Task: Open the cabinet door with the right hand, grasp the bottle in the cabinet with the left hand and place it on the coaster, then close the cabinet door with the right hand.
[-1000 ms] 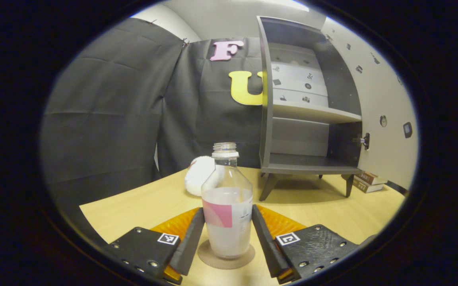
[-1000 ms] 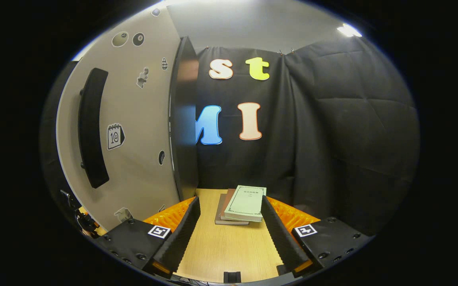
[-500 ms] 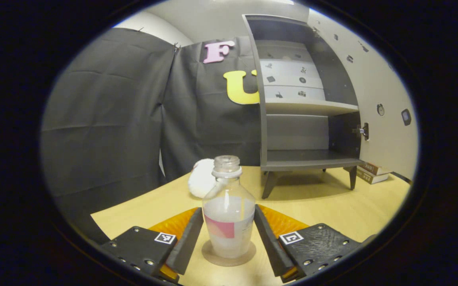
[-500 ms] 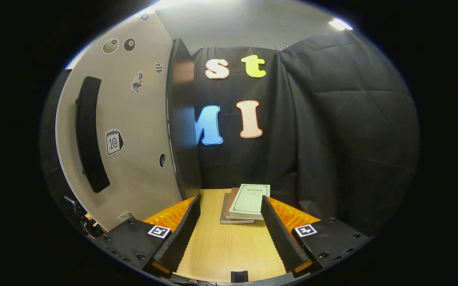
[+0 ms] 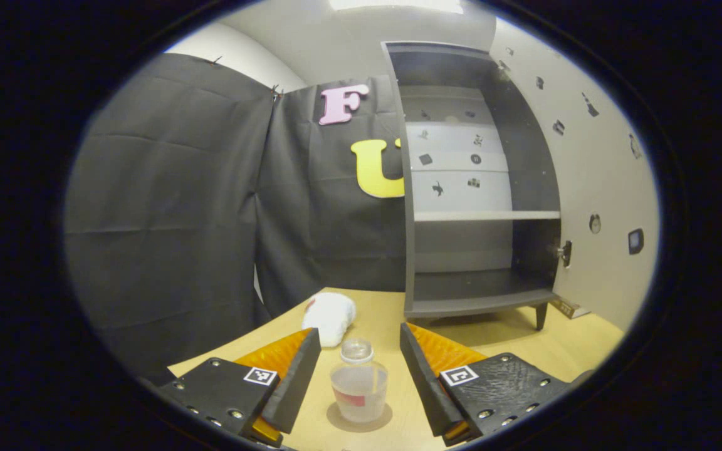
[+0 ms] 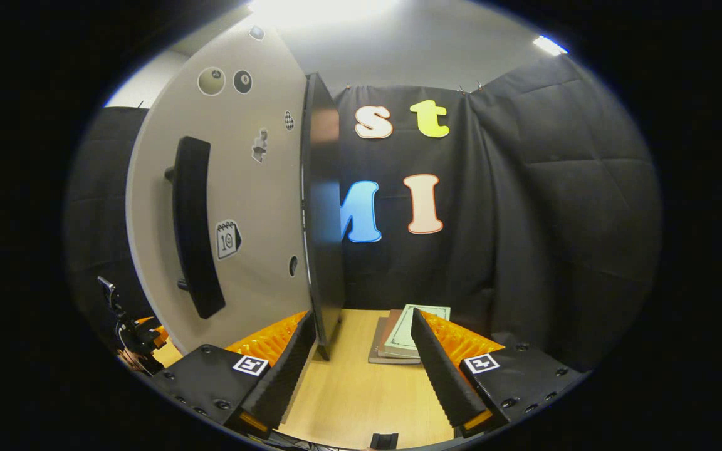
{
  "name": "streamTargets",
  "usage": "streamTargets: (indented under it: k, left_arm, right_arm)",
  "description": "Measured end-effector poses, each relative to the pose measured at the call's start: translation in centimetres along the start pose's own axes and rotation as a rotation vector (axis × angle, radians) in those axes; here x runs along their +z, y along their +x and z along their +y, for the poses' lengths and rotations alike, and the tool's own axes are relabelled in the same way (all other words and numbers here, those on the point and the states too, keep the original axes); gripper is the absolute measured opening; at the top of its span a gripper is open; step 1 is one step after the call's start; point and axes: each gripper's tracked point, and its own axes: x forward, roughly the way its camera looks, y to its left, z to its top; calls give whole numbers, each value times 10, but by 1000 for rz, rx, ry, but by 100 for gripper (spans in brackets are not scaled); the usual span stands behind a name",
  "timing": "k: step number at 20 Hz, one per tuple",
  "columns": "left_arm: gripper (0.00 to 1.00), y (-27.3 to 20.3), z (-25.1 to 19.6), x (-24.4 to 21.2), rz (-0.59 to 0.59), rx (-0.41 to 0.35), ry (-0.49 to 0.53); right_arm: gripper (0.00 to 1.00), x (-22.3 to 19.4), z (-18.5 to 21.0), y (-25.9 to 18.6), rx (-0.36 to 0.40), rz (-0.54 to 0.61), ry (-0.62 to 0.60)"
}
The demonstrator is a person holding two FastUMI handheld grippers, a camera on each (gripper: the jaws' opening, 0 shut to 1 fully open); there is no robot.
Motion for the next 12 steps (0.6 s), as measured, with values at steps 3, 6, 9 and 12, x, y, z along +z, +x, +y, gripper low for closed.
streamTargets:
  k: [3, 6, 9, 12]
  left_arm:
    - [79, -20, -16, 45, -43, -43, -6]
    - [77, -32, -35, 72, -64, -108, -35]
    - [77, -39, -37, 90, -87, -135, -21]
    - [77, -38, -35, 104, -110, -167, -16]
  right_arm:
    - [97, 21, 26, -5, 99, -41, 42]
    - [92, 38, 47, -4, 162, -75, 49]
    - [94, 41, 55, 4, 190, -66, 35]
    - [95, 40, 62, 5, 191, -49, 52]
